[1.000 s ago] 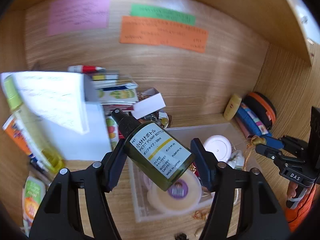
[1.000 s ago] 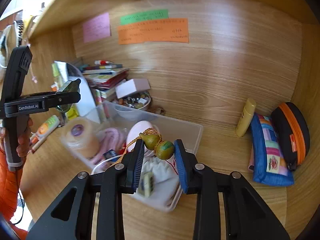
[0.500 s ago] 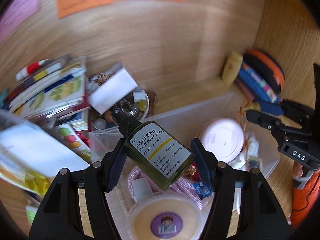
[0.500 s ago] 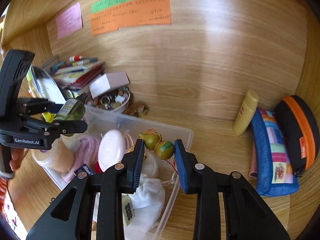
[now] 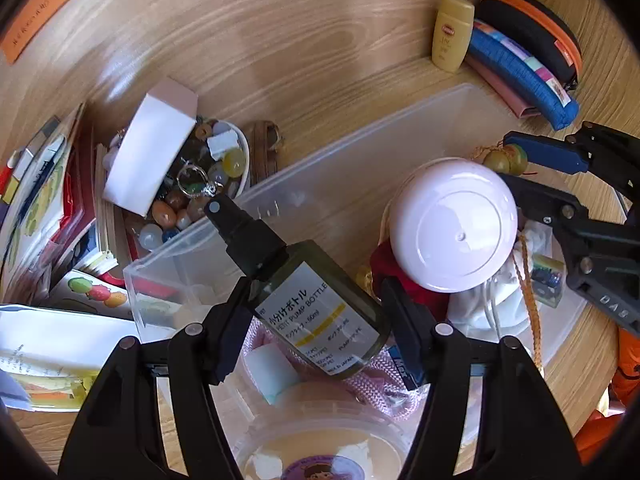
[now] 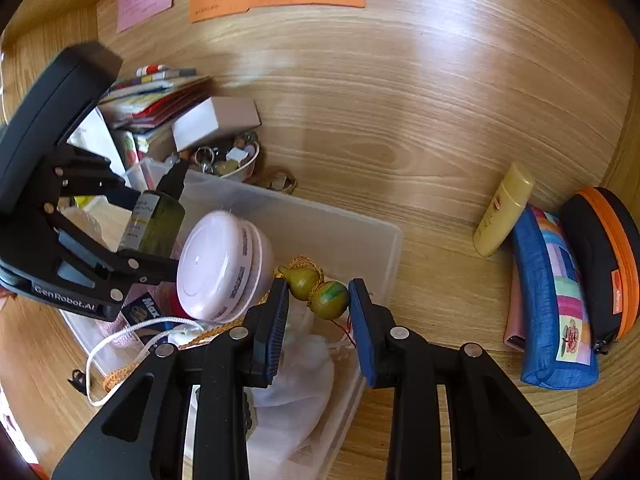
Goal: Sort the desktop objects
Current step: 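Carry the green bottle and gourd charm into the clear box and release both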
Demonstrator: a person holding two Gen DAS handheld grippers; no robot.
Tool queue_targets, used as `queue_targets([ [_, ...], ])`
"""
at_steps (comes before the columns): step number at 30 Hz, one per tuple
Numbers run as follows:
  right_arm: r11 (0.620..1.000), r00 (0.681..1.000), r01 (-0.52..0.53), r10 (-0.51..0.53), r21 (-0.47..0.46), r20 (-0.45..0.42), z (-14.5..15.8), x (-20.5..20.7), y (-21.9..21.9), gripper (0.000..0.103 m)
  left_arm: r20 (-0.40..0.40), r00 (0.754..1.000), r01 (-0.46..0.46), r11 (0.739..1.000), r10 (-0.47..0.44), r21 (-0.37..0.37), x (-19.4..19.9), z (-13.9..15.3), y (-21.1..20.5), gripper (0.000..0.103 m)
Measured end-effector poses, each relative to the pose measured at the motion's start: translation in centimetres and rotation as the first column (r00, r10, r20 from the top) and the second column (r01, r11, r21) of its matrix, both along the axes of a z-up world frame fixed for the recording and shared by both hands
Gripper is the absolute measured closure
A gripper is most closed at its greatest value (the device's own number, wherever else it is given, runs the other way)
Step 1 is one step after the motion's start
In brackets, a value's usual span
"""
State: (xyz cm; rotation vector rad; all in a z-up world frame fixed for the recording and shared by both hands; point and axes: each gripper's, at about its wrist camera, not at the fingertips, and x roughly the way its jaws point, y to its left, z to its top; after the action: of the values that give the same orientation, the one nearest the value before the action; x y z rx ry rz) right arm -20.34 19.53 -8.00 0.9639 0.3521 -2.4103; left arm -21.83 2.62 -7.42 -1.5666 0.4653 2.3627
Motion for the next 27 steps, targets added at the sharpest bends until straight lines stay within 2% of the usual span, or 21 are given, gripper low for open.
queue_targets([
  [2, 1.000, 1.000, -0.005, 0.005, 0.012, -0.006, -0.1, 0.2, -0.2, 0.075, 0.022, 1.000, -0.009, 1.000, 0.009, 0.004, -0.1, -0.1, -0.3, 0.037],
  [4, 1.000, 1.000, -0.009, 0.009, 0.019, -0.010, -0.2, 0.4, -0.5, 0.075, 0.036, 0.999, -0.022, 1.000, 0.022, 0.012, -0.1, 0.0, -0.7, 0.029],
  [6, 1.000, 1.000, -0.013, 0.013, 0.022, -0.008, -0.2, 0.6, -0.6, 0.075, 0.031, 0.999, -0.032, 0.999, 0.032, 0.021, 0.2, 0.4, -1.0, 0.029],
  [12, 0.998, 1.000, -0.023, 0.023, 0.060, -0.004, -0.5, 0.7, -1.3, 0.075, -0.030, 0.999, -0.022, 1.000, 0.022, 0.015, 2.5, 2.8, -1.2, 0.025],
  [18, 0.999, 0.999, -0.025, 0.023, 0.047, 0.042, -0.2, 0.5, -1.2, 0.074, -0.104, 0.994, -0.034, 0.999, 0.037, 0.025, 3.8, 5.3, -1.2, 0.021],
  [21, 0.999, 0.999, -0.022, 0.020, 0.043, 0.042, 0.1, 0.6, -1.1, 0.070, -0.146, 0.988, -0.040, 0.998, 0.046, 0.044, 5.3, 6.8, -2.5, 0.018],
  [25, 0.999, 1.000, -0.022, 0.022, 0.046, 0.013, 0.8, 1.4, -1.2, 0.056, -0.198, 0.979, -0.031, 0.997, 0.043, 0.067, 8.1, 8.3, -3.7, 0.014],
  [27, 0.998, 1.000, -0.020, 0.020, 0.053, -0.005, 1.2, 1.9, -1.4, 0.053, -0.220, 0.975, -0.030, 0.998, 0.043, 0.059, 9.0, 8.4, -3.5, 0.014],
])
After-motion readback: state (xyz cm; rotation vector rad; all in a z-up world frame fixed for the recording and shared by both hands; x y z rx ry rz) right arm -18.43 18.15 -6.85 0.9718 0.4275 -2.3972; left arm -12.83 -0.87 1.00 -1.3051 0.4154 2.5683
